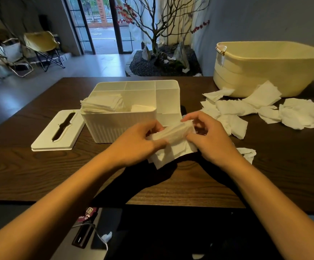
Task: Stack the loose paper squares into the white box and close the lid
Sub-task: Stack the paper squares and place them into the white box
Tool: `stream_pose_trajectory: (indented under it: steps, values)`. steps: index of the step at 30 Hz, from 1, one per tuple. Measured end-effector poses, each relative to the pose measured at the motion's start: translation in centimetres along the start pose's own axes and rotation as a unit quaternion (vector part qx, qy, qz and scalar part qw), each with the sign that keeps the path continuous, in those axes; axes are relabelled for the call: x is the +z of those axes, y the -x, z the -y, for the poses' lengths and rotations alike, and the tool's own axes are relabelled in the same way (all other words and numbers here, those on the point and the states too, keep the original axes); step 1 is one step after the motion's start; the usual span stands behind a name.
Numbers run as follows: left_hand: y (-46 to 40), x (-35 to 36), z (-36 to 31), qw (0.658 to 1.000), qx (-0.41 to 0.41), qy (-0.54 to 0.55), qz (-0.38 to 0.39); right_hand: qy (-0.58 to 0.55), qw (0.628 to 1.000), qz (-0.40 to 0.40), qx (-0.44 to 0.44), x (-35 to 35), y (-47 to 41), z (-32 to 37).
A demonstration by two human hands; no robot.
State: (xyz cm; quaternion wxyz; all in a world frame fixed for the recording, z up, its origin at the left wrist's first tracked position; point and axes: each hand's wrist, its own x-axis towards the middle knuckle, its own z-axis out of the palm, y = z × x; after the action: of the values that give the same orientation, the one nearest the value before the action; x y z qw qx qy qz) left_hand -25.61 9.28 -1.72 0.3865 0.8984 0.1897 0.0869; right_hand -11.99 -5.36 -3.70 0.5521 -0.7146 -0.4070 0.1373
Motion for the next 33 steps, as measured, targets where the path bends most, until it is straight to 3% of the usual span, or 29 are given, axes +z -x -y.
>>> stream_pose_trajectory:
  steps: [3, 7, 11, 14, 21, 28, 33]
  values:
    - [-0.2, -1.4, -0.8, 0.999, 0.02, -0.011, -0.037, -0.064, 0.998, 0.016, -0.002, -0.1, -1.1, 1.7]
    - [-0.3, -3.9, -2.6, 0.997, -0.013, 0.078, -0.017, -0.136, 0.991, -0.015, -0.004, 0.1, -3.6, 3.5]
    - [-1.8, -6.7, -3.7, 0.978, -0.083, 0.148, -0.121, -0.136, 0.99, -0.043, -0.006, 0.7, -5.7, 4.5]
    - [-3.9, -8.6, -4.0, 0.969, -0.139, 0.109, -0.175, -0.113, 0.993, -0.031, -0.004, 1.4, -7.1, 4.6]
    - [-8.1, -9.4, -3.3, 0.966, -0.246, -0.068, -0.036, -0.015, 1.0, -0.017, -0.013, 3.8, -8.4, 2.8]
    - [-8.6, -7.9, -3.3, 0.947, -0.287, -0.142, -0.011, 0.024, 0.999, -0.003, -0.03, 4.5, -7.7, 1.4]
    - [-9.9, -7.5, -2.2, 0.943, -0.32, -0.093, -0.015, 0.034, 0.998, -0.015, -0.046, 4.8, -7.3, 0.8]
